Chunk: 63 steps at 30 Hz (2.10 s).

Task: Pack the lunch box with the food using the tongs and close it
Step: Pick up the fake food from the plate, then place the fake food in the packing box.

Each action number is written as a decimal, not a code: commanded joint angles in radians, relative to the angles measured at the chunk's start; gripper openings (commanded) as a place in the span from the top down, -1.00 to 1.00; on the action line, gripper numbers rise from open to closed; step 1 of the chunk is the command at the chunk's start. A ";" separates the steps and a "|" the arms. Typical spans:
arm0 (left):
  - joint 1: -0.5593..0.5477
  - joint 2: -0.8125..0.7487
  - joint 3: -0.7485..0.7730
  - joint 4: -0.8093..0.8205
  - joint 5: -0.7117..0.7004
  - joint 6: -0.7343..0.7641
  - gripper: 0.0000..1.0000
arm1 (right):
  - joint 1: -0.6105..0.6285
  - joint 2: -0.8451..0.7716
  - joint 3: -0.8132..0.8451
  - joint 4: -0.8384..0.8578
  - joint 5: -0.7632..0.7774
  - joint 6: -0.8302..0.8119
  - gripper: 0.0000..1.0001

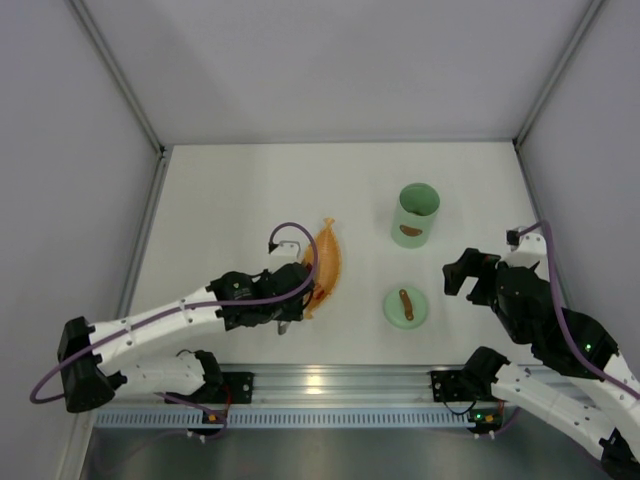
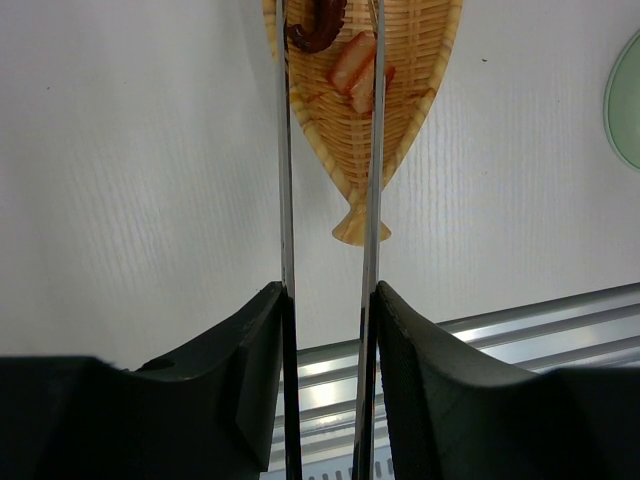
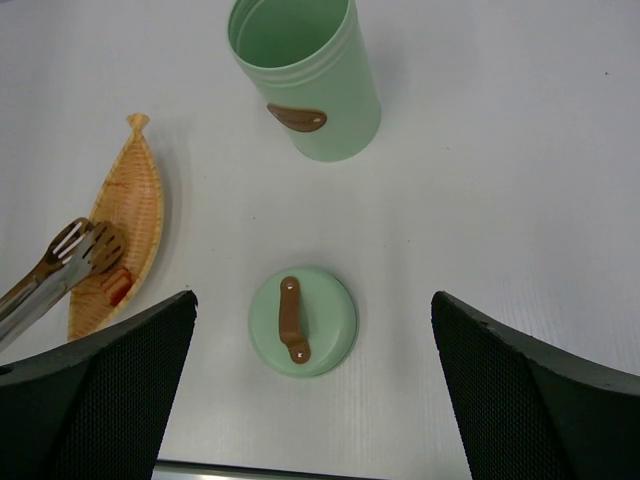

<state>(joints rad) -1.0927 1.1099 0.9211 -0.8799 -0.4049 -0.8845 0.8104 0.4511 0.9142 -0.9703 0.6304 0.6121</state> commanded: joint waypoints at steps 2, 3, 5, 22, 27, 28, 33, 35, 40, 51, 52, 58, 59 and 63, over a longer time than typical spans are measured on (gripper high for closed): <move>0.001 0.010 -0.013 0.058 0.006 0.013 0.11 | 0.009 -0.006 0.012 0.027 0.011 -0.003 -0.99; 0.001 0.011 -0.014 0.062 0.008 0.015 0.11 | 0.010 -0.006 0.012 0.027 0.009 -0.003 -0.99; 0.001 0.018 -0.014 0.067 0.011 0.018 0.11 | 0.010 -0.009 0.012 0.027 0.012 -0.003 -0.99; 0.001 0.057 -0.001 0.098 0.025 0.032 0.43 | 0.010 -0.023 0.015 0.012 0.017 -0.002 -0.99; 0.001 0.059 0.028 0.085 0.008 0.038 0.52 | 0.010 -0.022 0.017 0.012 0.018 0.000 -0.99; 0.001 0.059 0.035 0.082 0.006 0.042 0.53 | 0.010 -0.022 0.017 0.012 0.020 0.000 -0.99; 0.001 0.062 0.084 0.065 -0.008 0.055 0.57 | 0.010 -0.023 0.020 0.012 0.020 -0.002 -0.99; 0.001 0.065 0.099 0.062 -0.011 0.064 0.57 | 0.010 -0.023 0.020 0.012 0.020 0.000 -0.99; 0.001 0.094 0.175 0.061 -0.021 0.087 0.58 | 0.010 -0.020 0.023 0.015 0.022 0.000 -0.99; 0.001 0.270 0.450 0.116 -0.029 0.194 0.56 | 0.010 -0.008 0.041 0.013 0.023 -0.003 -0.99; 0.001 0.289 0.482 0.121 -0.029 0.203 0.56 | 0.010 -0.006 0.041 0.015 0.025 -0.003 -0.99; 0.001 0.442 0.708 0.188 -0.015 0.268 0.55 | 0.012 -0.011 0.060 -0.005 0.034 -0.002 -0.99; 0.002 0.462 0.729 0.200 -0.012 0.272 0.55 | 0.010 -0.011 0.063 -0.013 0.035 0.000 -0.99; 0.002 0.579 0.834 0.254 0.015 0.303 0.55 | 0.010 -0.025 0.080 -0.033 0.045 0.000 -0.99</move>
<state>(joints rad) -1.0927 1.6337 1.6787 -0.7258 -0.4042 -0.6304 0.8104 0.4389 0.9455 -0.9829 0.6407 0.6121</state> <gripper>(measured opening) 0.340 0.993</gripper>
